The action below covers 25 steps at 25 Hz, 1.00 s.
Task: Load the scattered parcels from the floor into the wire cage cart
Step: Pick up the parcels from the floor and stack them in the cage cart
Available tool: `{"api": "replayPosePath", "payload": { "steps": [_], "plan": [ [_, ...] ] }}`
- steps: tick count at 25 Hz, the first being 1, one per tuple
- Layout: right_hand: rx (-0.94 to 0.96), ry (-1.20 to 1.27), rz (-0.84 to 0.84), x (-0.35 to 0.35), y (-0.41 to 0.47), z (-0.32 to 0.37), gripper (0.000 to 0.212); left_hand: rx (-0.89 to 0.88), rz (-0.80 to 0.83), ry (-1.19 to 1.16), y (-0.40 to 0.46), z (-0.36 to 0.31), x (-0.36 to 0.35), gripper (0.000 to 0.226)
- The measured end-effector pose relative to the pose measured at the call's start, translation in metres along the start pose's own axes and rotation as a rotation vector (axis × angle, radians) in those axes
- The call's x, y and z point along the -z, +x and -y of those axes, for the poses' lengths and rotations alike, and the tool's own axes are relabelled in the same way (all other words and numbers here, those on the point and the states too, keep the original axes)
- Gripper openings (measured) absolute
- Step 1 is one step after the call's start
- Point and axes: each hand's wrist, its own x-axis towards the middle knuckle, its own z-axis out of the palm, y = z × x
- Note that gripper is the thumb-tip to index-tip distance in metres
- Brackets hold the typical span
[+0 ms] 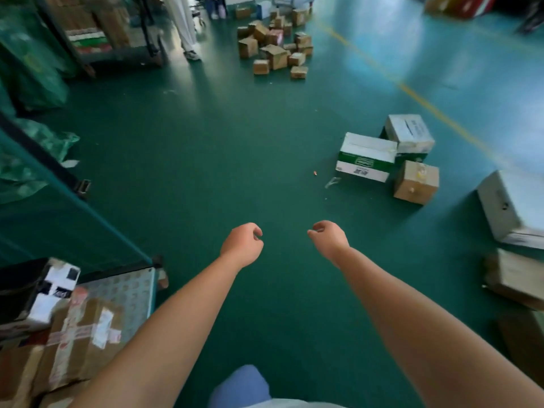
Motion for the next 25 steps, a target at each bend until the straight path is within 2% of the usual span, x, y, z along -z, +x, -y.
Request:
{"api": "replayPosePath", "payload": {
  "steps": [11, 15, 20, 25],
  "plan": [
    [-0.231, 0.046, -0.126, 0.113, 0.179, -0.014, 0.04, -0.102, 0.188, 0.027, 0.217, -0.135, -0.039, 0.028],
    [-0.26, 0.089, -0.192, 0.165, 0.25, -0.007, 0.04, -0.189, 0.23, 0.065, 0.299, -0.209, -0.042, 0.029],
    [-0.325, 0.127, -0.232, 0.237, 0.348, -0.034, 0.04, -0.275, 0.294, 0.132, 0.401, -0.313, -0.076, 0.028],
    [-0.356, 0.178, -0.212, 0.325, 0.463, -0.054, 0.04, -0.237, 0.29, 0.162, 0.492, -0.412, -0.105, 0.025]
  ]
}}
